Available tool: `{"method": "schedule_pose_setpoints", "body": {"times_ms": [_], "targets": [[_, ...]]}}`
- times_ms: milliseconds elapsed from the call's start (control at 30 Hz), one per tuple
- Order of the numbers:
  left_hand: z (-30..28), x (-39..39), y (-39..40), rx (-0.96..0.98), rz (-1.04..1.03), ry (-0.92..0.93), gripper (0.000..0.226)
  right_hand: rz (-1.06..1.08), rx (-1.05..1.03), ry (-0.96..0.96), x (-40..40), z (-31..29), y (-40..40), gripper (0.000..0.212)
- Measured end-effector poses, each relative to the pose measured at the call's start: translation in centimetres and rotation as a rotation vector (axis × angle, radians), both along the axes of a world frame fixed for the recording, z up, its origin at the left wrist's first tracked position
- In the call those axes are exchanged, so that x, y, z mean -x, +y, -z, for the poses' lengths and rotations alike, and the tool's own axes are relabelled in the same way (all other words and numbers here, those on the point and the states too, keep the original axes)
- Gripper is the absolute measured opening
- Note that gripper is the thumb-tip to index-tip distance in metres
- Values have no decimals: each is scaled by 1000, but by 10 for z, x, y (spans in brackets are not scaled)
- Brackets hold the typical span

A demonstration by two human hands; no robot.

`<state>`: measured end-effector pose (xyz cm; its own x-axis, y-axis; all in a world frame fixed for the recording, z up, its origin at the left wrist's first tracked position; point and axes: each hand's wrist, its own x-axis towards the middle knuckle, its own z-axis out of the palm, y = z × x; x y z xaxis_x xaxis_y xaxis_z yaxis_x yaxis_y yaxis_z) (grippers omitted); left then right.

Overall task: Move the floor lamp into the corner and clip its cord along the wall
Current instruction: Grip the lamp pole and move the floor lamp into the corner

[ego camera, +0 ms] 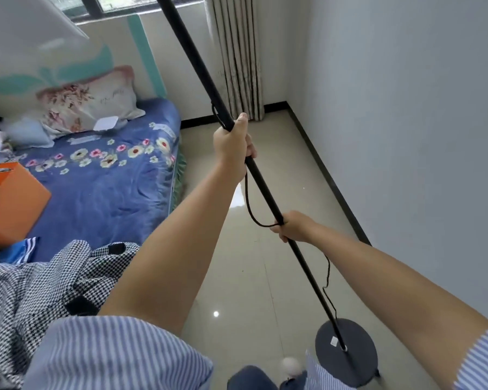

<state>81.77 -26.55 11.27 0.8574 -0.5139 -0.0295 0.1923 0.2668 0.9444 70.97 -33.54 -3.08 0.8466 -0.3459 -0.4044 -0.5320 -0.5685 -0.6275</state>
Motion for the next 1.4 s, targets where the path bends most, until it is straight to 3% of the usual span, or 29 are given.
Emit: {"method": "schedule_pose_setpoints", "body": {"times_ms": [533,767,1133,1400], "targets": [[0,-425,-190,3,102,-29,48,-1,-17,50,-418,-11,-192,44],[4,-570,-305,-30,214,-87,48,-13,-8,104,-559,-12,-310,44],[-15,-786,-512,-87,232,-154,52,-7,-15,20,-777,-20,-517,41],[8,-948,-647,-89,353,-148,51,59,5,49,-928,-9,-642,45]]}}
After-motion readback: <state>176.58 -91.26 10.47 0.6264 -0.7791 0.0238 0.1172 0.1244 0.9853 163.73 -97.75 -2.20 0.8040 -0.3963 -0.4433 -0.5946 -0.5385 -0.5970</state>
